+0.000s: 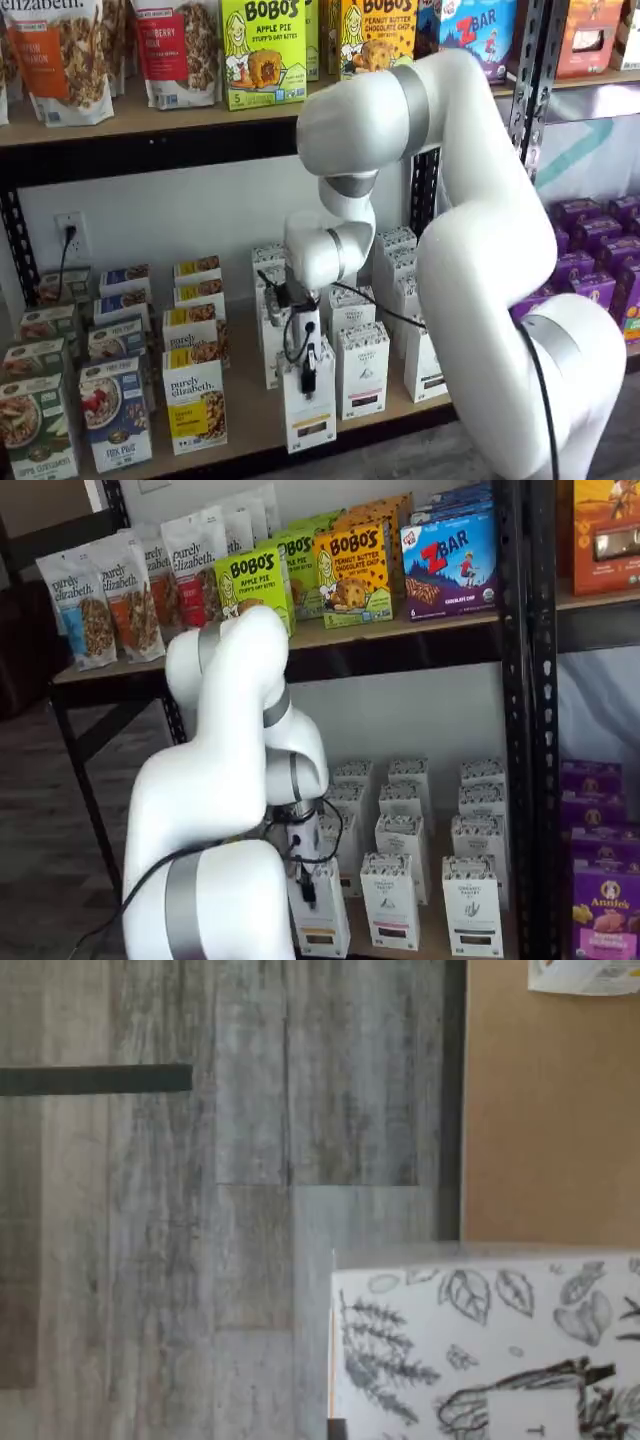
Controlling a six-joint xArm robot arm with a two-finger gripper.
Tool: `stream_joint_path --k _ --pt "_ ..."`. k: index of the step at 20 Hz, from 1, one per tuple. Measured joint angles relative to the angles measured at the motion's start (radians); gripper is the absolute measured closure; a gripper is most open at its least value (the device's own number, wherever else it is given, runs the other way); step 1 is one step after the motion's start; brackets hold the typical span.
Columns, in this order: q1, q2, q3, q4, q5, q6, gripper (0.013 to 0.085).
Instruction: Pick up the white box with a yellow strip in the middle, on the bottom shelf, the fourth box from the left
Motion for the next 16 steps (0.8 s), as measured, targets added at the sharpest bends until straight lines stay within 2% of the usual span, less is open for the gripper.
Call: stream_joint_path --k 3,7,13,16 --pt "0.005 -0.046 0.074 -0.002 -0.032 0.005 0.049" --pt "0.006 -0.106 0.163 0.017 -0.072 -0.011 0.049" --pt "-0.001 -0.183 0.261 0.028 -0.112 -0.029 0.049" --pt "-0.004 -0.219 0.303 0.017 -0.125 -0.023 0.049"
